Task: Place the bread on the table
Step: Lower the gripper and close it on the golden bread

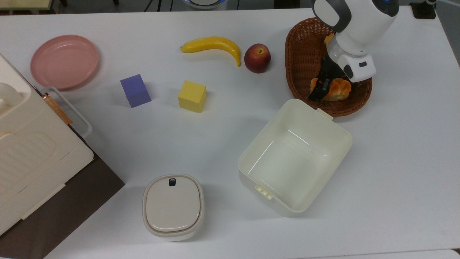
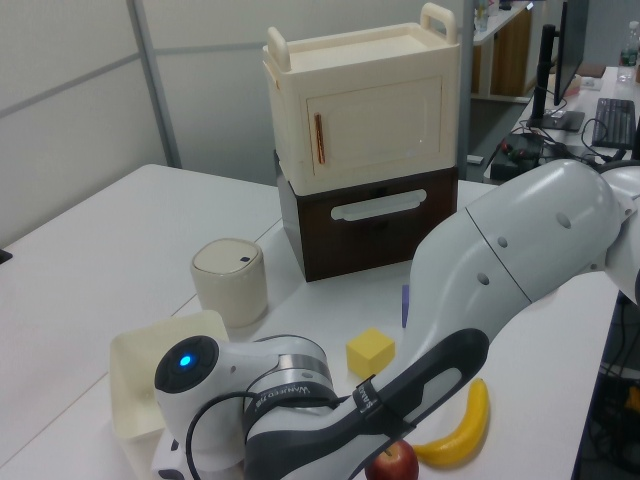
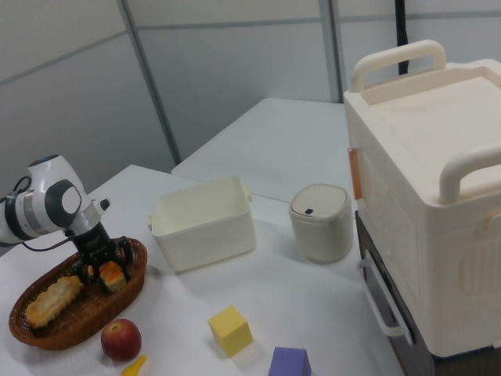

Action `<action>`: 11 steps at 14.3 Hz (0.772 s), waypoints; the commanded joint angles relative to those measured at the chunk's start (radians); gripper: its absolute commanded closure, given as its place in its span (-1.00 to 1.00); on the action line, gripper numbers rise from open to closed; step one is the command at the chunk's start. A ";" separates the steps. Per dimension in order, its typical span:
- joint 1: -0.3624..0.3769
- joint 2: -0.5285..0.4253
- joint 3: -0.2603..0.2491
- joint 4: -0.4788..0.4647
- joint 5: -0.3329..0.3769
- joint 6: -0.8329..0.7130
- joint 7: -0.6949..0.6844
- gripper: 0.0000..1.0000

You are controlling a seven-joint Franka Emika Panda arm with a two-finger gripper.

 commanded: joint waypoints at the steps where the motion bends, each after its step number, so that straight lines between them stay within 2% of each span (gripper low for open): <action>1: 0.008 -0.031 -0.001 -0.010 -0.005 0.016 -0.002 -0.13; 5: 0.010 -0.127 0.023 -0.010 0.001 -0.005 0.036 -0.15; 7: 0.007 -0.184 0.033 -0.010 0.023 -0.095 0.057 -0.15; 11: -0.050 -0.244 0.028 -0.012 0.070 -0.140 0.057 -0.15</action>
